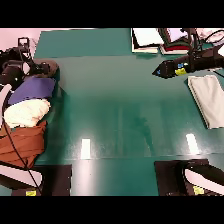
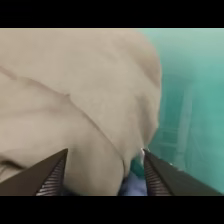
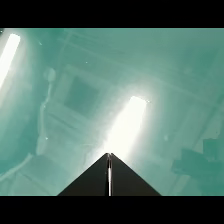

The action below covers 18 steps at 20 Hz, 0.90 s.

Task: Fold the shirts.

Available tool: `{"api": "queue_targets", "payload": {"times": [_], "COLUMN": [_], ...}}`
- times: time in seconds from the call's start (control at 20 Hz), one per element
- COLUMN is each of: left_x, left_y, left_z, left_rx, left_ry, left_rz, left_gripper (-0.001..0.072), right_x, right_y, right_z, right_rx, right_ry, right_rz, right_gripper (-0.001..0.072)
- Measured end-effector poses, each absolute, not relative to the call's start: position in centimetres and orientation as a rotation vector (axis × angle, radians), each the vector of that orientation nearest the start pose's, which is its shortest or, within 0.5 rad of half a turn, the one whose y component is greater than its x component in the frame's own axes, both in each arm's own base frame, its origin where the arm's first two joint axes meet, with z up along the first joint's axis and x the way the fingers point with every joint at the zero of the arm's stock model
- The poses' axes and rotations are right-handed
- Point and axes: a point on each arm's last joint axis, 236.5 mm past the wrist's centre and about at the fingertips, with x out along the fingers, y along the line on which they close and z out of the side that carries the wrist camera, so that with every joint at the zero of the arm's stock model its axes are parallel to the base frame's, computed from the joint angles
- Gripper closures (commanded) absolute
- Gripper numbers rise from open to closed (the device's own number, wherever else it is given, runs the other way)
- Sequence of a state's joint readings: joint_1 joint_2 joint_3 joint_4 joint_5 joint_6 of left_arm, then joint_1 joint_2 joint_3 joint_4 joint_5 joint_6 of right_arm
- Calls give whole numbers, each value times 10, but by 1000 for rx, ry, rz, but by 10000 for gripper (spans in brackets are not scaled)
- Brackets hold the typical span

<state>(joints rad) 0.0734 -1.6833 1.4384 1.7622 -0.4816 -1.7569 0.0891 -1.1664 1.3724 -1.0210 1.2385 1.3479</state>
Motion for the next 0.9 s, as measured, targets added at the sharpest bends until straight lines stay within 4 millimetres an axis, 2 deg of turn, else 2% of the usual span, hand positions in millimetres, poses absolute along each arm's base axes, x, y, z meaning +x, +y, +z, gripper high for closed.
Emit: {"api": "queue_targets", "payload": {"times": [0.1, 0.15, 0.25, 0.35, 0.45, 0.5, 0.6, 0.7, 0.8, 0.9], "left_x": [591, 593, 596, 599, 603, 606, 609, 599, 571, 529], "left_y": [67, 68, 68, 69, 70, 71, 71, 60, 38, 8], "left_z": [-2, -7, -12, -8, 12, 34, 98, 184, 271, 338], "left_rx": [-13, -14, -19, -24, -31, -31, -27, 5, 64, 120], "left_ry": [717, 715, 709, 701, 684, 653, 550, 411, 275, 182], "left_rz": [160, 160, 158, 160, 166, 169, 169, 149, 109, 57], "left_gripper": [158, 305, 680, 680, 681, 681, 680, 681, 681, 681], "right_x": [382, 382, 382, 382, 383, 384, 387, 392, 395, 396], "right_y": [151, 151, 151, 151, 151, 151, 151, 151, 149, 145], "right_z": [159, 159, 159, 159, 164, 170, 191, 223, 260, 298], "right_rx": [188, 188, 188, 188, 186, 183, 173, 156, 138, 121], "right_ry": [964, 964, 964, 960, 947, 931, 880, 803, 713, 622], "right_rz": [568, 568, 568, 567, 567, 568, 571, 576, 578, 571], "right_gripper": [696, 696, 696, 696, 696, 696, 696, 696, 696, 696]}}
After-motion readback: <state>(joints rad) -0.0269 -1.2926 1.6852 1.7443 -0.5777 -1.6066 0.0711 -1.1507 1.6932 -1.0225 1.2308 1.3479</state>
